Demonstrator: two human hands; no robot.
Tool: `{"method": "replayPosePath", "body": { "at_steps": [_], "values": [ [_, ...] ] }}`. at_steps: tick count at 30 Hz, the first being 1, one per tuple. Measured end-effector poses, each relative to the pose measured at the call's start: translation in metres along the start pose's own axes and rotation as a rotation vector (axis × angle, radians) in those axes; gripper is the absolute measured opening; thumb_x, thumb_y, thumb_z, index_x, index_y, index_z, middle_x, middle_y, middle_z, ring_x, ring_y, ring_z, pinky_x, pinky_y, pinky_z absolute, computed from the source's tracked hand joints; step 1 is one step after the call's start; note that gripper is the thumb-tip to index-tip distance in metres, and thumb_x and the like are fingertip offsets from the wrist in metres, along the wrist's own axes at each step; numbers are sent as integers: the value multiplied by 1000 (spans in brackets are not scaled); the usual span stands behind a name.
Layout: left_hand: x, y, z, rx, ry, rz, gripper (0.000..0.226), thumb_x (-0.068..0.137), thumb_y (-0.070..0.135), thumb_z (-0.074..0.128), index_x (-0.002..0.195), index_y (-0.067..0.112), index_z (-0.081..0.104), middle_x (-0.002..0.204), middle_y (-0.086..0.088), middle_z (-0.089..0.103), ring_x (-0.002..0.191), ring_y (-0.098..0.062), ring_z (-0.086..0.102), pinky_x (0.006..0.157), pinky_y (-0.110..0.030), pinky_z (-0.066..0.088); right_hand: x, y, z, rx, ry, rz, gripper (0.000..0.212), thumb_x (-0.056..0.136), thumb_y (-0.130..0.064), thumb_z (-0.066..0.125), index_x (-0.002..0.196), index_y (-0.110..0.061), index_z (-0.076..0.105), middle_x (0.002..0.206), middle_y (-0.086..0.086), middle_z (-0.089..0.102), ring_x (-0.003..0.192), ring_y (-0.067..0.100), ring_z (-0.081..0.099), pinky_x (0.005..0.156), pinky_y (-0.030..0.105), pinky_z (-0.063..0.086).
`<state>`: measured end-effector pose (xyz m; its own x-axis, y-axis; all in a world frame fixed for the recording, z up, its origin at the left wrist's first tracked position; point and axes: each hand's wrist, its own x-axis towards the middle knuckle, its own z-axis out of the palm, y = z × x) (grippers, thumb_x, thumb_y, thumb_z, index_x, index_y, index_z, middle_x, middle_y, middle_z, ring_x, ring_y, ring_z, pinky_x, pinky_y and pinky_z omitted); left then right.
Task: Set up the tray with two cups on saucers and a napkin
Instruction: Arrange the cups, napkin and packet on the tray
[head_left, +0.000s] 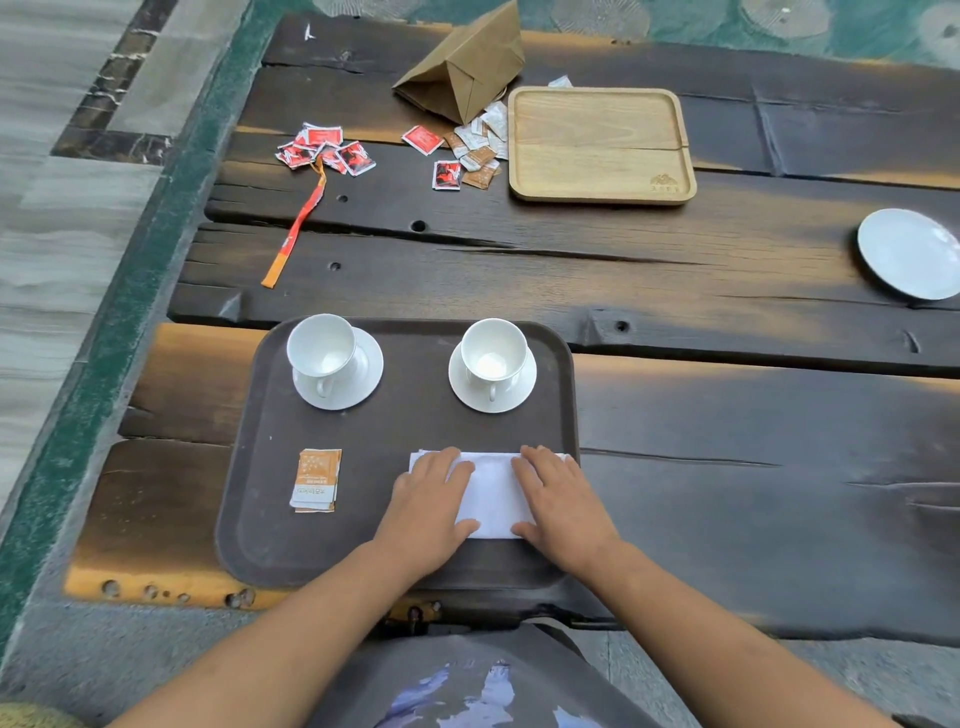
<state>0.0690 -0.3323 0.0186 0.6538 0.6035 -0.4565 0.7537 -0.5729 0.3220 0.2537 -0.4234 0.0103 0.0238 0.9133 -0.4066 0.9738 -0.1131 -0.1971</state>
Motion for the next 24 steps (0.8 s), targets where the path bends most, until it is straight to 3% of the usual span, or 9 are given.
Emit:
{"method": "replayPosePath", "body": {
  "at_steps": [4, 8, 15, 24],
  "values": [
    [1, -6, 2, 61, -79, -61, 74, 97, 42, 58, 156, 24, 17, 166, 4, 4, 154, -23, 2, 121, -55, 18, -2, 8, 5, -30, -31, 60, 83, 95, -41, 61, 159, -14, 16, 169, 4, 11, 156, 23, 8, 125, 53, 1],
    [-2, -17, 4, 108, -116, -57, 82, 99, 42, 55, 160, 25, 4, 168, 7, -9, 155, -17, -7, 122, -56, 11, -6, 17, 9, -42, -72, 69, 88, 98, -46, 55, 162, -16, 3, 171, 1, -2, 158, 20, -3, 123, 51, -8],
    [-8, -38, 8, 54, -120, -78, 89, 98, 39, 59, 161, 25, -2, 166, 15, -18, 155, -13, -10, 123, -54, 12, -14, 29, 14, -61, -68, 92, 92, 97, -51, 54, 162, -17, -1, 171, 0, -7, 157, 20, -10, 118, 51, -19],
    [-7, -38, 7, 74, -121, -67, 88, 97, 38, 59, 161, 24, -1, 166, 13, -17, 155, -14, -10, 124, -52, 12, -12, 26, 14, -30, -116, 123, 93, 98, -46, 54, 162, -16, -6, 170, -1, -12, 156, 19, -15, 122, 56, -10]
  ]
}}
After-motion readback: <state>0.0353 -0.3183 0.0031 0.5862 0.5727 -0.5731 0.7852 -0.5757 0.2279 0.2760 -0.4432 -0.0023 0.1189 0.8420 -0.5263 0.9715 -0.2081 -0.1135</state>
